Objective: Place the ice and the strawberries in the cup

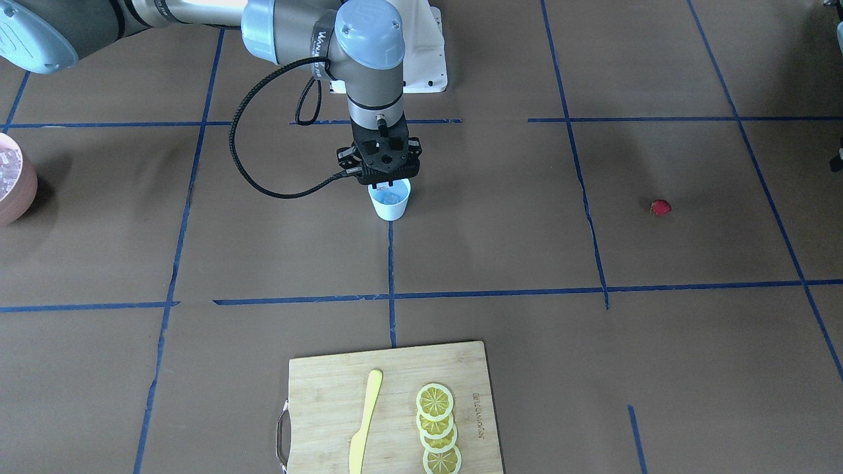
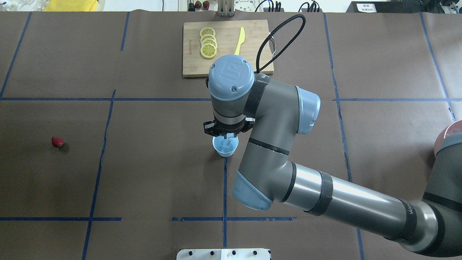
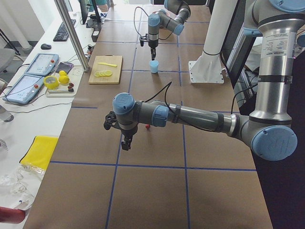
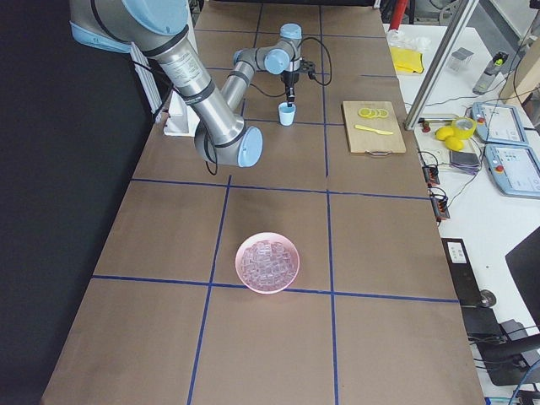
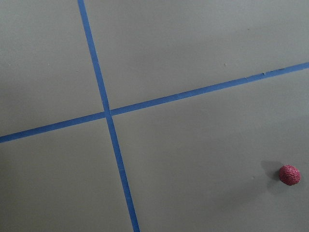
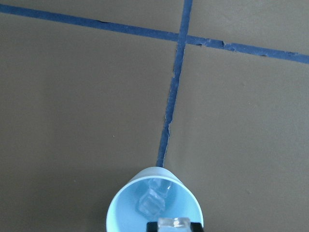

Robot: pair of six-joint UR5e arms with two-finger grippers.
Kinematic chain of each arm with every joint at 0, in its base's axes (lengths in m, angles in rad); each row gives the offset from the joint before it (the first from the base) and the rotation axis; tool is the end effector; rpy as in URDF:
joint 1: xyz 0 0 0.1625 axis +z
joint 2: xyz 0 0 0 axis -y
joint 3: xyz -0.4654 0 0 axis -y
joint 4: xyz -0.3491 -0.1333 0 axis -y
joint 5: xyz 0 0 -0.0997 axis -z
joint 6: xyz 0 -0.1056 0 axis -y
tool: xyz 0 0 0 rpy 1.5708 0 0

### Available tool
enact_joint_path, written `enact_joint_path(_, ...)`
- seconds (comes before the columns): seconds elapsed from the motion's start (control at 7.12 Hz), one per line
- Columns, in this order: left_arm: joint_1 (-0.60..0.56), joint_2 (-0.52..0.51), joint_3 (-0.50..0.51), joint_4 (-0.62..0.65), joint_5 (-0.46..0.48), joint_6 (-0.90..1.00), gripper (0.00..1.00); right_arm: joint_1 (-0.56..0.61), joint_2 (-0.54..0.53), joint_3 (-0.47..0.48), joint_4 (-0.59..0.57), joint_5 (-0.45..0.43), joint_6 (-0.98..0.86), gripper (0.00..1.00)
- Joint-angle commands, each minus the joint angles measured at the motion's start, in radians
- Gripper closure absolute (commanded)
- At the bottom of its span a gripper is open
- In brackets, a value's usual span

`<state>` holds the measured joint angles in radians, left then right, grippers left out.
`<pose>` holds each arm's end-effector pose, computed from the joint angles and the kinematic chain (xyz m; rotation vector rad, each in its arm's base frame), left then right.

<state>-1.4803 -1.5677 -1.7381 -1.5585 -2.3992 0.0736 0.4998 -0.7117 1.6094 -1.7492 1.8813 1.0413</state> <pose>-0.0144 -0.4555 0.6263 0.1364 0.8296 0.2173 -0.5759 -0.4296 0.2035 0.0927 -0.7674 -0.1399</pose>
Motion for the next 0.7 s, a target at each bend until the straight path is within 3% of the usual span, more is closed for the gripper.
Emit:
enact_joint_path(0.0,0.0,0.0,0.0,0.0,0.0,0.0,0.0,-0.007,0.003,-0.005,0.002,-0.002,0.0,0.84)
enact_joint_path(0.14,0.0,0.0,0.0,0.0,0.0,0.0,0.0,-0.01,0.009,-0.005,0.002,-0.002,0.0,0.81)
enact_joint_path(0.28,0.0,0.0,0.0,0.0,0.0,0.0,0.0,-0.01,0.012,-0.006,0.002,-0.002,0.0,0.64)
enact_joint_path(0.42,0.0,0.0,0.0,0.0,0.0,0.0,0.0,-0.01,0.012,-0.005,0.002,-0.002,0.002,0.37)
enact_joint_path(0.56,0.0,0.0,0.0,0.0,0.0,0.0,0.0,-0.01,0.012,-0.005,0.002,-0.01,0.015,0.17)
